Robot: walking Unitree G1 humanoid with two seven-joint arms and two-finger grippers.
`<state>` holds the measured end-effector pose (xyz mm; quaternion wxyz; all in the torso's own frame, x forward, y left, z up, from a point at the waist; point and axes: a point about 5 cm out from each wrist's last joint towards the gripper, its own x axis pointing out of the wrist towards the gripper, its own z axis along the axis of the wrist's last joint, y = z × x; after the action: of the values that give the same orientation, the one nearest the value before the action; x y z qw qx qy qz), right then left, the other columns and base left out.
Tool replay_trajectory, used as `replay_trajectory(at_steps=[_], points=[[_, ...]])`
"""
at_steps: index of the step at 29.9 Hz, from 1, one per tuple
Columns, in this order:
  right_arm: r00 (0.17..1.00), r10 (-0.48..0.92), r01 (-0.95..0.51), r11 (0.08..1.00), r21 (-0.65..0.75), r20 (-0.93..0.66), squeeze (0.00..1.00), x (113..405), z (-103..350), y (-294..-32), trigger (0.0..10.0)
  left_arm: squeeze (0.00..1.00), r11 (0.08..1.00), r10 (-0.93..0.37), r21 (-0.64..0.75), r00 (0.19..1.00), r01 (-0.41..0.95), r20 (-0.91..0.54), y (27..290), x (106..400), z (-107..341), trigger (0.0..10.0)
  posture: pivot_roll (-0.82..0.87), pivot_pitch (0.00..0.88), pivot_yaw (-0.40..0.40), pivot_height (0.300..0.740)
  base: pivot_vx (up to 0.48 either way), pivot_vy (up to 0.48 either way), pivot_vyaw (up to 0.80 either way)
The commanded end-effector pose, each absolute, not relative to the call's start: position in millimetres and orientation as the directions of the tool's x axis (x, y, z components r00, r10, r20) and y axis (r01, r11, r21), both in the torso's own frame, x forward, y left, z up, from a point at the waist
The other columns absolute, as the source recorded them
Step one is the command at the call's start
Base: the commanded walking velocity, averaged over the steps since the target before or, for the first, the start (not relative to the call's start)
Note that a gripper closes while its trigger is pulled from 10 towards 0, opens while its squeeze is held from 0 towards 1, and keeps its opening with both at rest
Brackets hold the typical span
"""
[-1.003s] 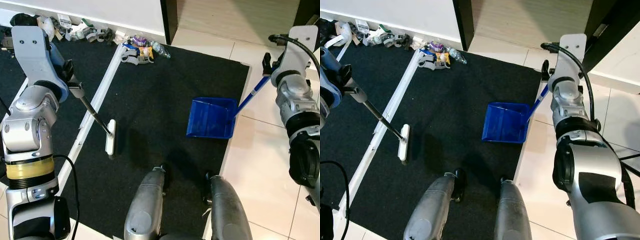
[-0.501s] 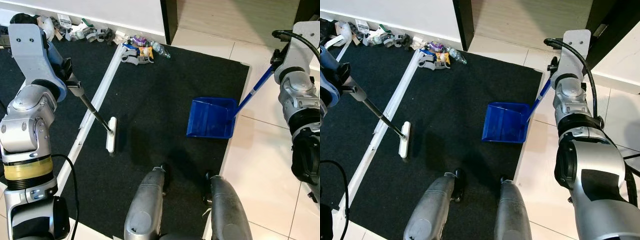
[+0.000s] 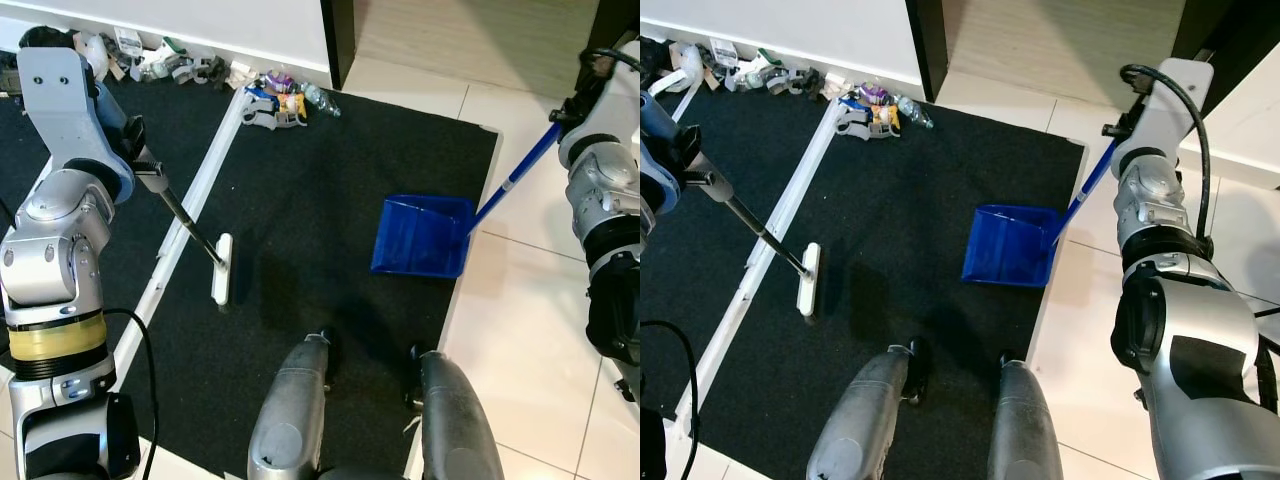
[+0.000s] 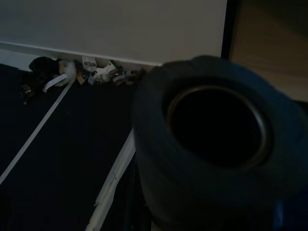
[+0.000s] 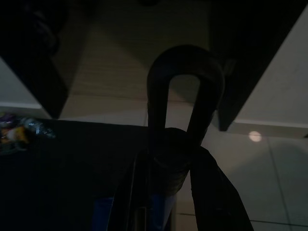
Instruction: Sweep floor
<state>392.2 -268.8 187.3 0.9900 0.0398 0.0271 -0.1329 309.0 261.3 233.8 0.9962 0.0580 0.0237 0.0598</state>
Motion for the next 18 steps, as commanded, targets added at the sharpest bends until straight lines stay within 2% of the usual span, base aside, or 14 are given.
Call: replay_trajectory(at_steps=[1, 4, 5, 7, 10, 18], points=[[0.980, -0.199, 0.199, 0.975, 0.098, -0.007, 0.00, 396.9, 198.4, -259.8, 0.0, 0.00, 0.983, 0.150, 0.105, 0.989, -0.149, 0.005, 261.9, 310.4, 235.6, 10.0, 0.10, 0.214, 0.086, 0.740, 0.000, 0.000, 0.00], [0.986, -0.168, 0.165, 0.983, 0.077, 0.024, 0.00, 398.8, 203.5, -254.6, 0.0, 0.00, 0.983, 0.155, 0.093, 0.988, -0.156, 0.014, 261.7, 311.4, 236.3, 10.0, 0.10, 0.210, 0.082, 0.740, 0.000, 0.000, 0.00], [0.991, -0.113, 0.109, 0.992, 0.059, 0.078, 0.00, 400.8, 210.2, -244.3, 10.0, 0.00, 0.984, 0.158, 0.081, 0.987, -0.160, 0.023, 261.0, 312.8, 236.4, 10.0, 0.08, 0.179, 0.064, 0.740, 0.000, 0.000, 0.00], [0.991, -0.094, 0.090, 0.995, 0.048, 0.097, 0.00, 401.2, 212.6, -240.3, 10.0, 0.00, 0.984, 0.160, 0.077, 0.987, -0.161, 0.027, 260.8, 313.2, 236.5, 10.0, 0.08, 0.179, 0.064, 0.740, 0.000, 0.000, 0.00], [0.989, 0.003, -0.005, 1.000, 0.014, 0.150, 0.00, 399.2, 213.1, -219.1, 10.0, 0.00, 0.985, 0.152, 0.072, 0.988, -0.155, 0.038, 258.8, 315.4, 236.8, 10.0, 0.04, 0.135, 0.043, 0.740, 0.000, 0.000, 0.00], [0.987, 0.059, -0.047, 0.996, -0.080, 0.152, 0.00, 390.5, 199.0, -199.4, 10.0, 0.00, 0.983, 0.175, 0.050, 0.982, -0.179, 0.073, 262.7, 320.0, 240.7, 10.0, 0.03, 0.093, 0.027, 0.740, 0.000, 0.000, 0.00]])
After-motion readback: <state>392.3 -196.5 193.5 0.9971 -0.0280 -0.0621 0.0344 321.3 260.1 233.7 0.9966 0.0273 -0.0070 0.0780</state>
